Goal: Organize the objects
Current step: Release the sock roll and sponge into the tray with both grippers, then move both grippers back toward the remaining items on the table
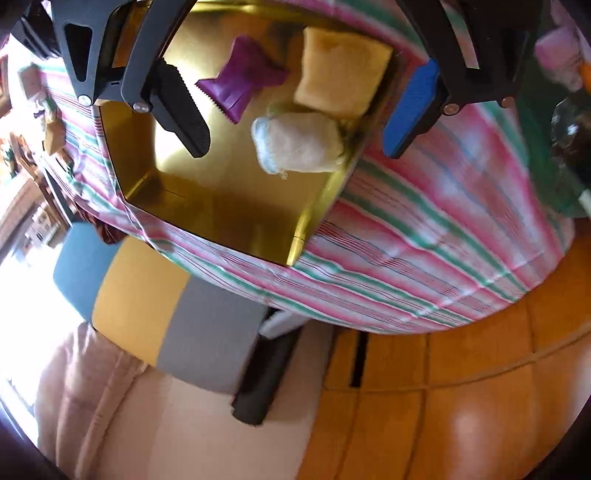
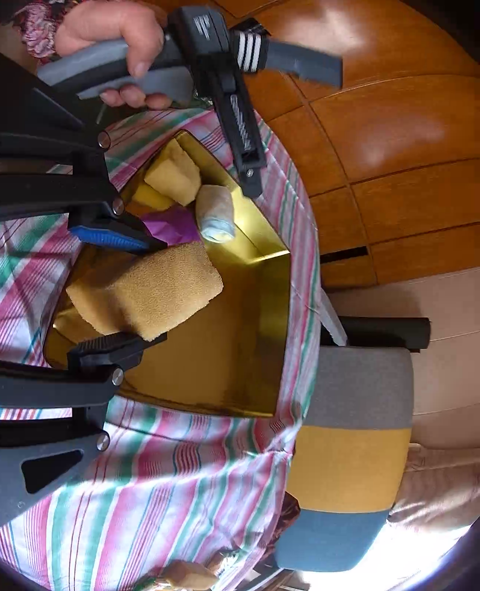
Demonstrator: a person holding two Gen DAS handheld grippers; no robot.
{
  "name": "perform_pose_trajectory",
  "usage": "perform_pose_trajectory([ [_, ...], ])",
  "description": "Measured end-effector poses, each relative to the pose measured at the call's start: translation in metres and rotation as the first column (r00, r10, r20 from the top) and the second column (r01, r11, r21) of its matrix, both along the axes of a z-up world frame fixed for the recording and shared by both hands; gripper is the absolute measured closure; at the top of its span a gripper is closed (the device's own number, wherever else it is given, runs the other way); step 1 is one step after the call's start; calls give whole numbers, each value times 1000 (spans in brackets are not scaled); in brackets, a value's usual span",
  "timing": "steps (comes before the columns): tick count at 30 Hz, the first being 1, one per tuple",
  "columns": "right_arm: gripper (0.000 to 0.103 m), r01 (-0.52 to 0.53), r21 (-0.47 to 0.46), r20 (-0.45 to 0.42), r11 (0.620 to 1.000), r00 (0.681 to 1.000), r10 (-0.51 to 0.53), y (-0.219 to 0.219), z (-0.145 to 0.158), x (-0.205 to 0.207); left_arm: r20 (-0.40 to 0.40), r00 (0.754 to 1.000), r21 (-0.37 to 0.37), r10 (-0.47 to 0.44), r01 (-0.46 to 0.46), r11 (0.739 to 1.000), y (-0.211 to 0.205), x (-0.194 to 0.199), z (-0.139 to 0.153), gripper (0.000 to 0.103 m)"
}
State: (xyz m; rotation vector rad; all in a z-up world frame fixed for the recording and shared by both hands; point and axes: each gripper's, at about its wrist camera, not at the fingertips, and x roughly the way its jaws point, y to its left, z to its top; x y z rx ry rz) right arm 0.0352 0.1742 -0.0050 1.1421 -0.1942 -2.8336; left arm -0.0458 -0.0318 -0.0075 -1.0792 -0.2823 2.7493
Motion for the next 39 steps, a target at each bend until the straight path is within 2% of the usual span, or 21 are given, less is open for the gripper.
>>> perform_pose_trajectory([
  [7, 63, 61, -46, 94, 997, 994, -57, 1, -15, -21, -45, 994, -31, 96, -97, 995, -20, 30, 6, 3],
  [10, 61, 57, -136, 133, 989, 990, -39, 4, -22, -32, -32, 993, -19, 111, -112, 994, -30, 33, 3, 3],
  [12, 59, 39, -240, 172, 970, 985, 3, 3, -30, -40, -14, 992, -9, 123, -123, 992, -33, 36, 1, 3],
  [14, 55, 35, -279, 198, 960, 980, 22, 2, -34, -42, 8, 992, 13, 127, -127, 992, -37, 37, 0, 3],
  [15, 52, 51, -255, 191, 966, 981, -2, 3, -34, -40, 16, 991, 21, 133, -133, 991, -39, 38, -1, 3],
  [16, 44, 74, -218, 177, 973, 984, -35, 5, -31, -37, 18, 991, 29, 135, -136, 990, -41, 38, 0, 3],
  [18, 39, 93, -175, 143, 980, 987, -68, 8, -25, -30, 8, 990, 22, 138, -138, 990, -41, 41, 0, 3],
  [23, 38, 116, -129, 60, 985, 992, -109, 17, -9, -12, 12, 991, 18, 135, -135, 991, -37, 45, -2, 3],
  [29, 38, 130, -98, -17, 987, 991, -133, 22, 10, 1, 9, 996, -2, 83, -83, 997, -20, 51, -1, 3],
  [34, 38, 173, -90, -62, 981, 982, -179, 34, 24, 14, -2, 1000, 16, 25, -25, 1000, -3, 55, 5, 2],
  [39, 38, 236, -98, -71, 967, 967, -244, 60, 28, 29, -31, 998, 29, -50, 51, 998, 22, 63, 17, 1],
])
